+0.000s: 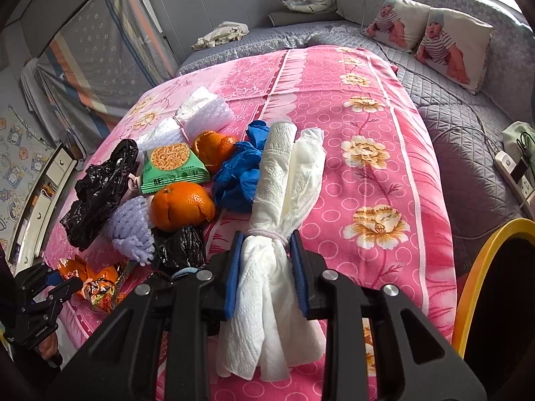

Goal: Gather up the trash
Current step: 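Carry the wrapper and tissue to the yellow bin and open both tools over it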

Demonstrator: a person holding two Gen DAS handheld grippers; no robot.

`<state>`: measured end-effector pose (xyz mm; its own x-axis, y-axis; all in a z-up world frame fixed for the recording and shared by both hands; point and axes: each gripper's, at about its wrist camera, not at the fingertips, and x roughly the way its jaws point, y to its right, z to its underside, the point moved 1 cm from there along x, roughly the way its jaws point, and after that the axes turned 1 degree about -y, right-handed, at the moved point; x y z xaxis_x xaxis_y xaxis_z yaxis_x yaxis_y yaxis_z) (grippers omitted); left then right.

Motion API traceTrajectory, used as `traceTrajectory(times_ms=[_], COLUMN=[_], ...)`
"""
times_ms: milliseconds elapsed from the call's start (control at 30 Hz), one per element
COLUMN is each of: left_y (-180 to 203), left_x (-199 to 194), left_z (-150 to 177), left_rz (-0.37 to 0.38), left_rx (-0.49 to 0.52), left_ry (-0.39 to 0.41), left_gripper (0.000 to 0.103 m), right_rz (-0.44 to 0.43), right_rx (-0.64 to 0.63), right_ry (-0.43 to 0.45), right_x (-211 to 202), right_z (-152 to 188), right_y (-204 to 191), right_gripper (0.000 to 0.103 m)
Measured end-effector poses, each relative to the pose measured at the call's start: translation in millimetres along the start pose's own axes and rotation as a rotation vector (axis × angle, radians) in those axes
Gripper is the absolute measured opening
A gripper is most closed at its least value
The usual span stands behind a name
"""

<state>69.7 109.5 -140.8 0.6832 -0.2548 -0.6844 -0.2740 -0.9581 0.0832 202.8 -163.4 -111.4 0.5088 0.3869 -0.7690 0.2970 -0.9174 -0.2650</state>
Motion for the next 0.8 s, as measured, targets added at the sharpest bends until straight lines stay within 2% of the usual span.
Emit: traceTrajectory(times_ms=[133,233,367,500,700,800], left_y=[-2.5,0.8,1.2,6.0,9.4,15.4], left_x=[-15.2,-27.7,-48.7,-61.5,-57.6,-47.4], left_z=[-1.7,-5.4,-14.1,-26.2,-50.5,-63.2], left_rz=[0.07,0.055,0.081,0.045,0.031,0.051], left_rx=[-0.041,-0.045,-0.087,-0.103,-0.145,-0.14], left_ry=[0.044,0.075,0.145,0.205,0.236,0.234], left_gripper=[0.022,0.022,0.022,0.022,0.022,0.022], right_rz=[-0.014,-0.028,-0.043,-0.037,-0.009,0.024], right_rx=[0.01,0.025,0.05,0.066,0.091,0.104], right_ry=[0.055,0.096,0.143,0.18,0.227,0.258], right_x=[-24.6,-42.5,-62.4,-76.2,-91.6,-99.5], right_z=[1.3,1.0,2.5,6.2,8.9,9.5], right_y=[1.5,3.9,9.8,14.8,24.4,30.5], right_gripper=[0.026,0.026,0.026,0.026,0.026,0.026])
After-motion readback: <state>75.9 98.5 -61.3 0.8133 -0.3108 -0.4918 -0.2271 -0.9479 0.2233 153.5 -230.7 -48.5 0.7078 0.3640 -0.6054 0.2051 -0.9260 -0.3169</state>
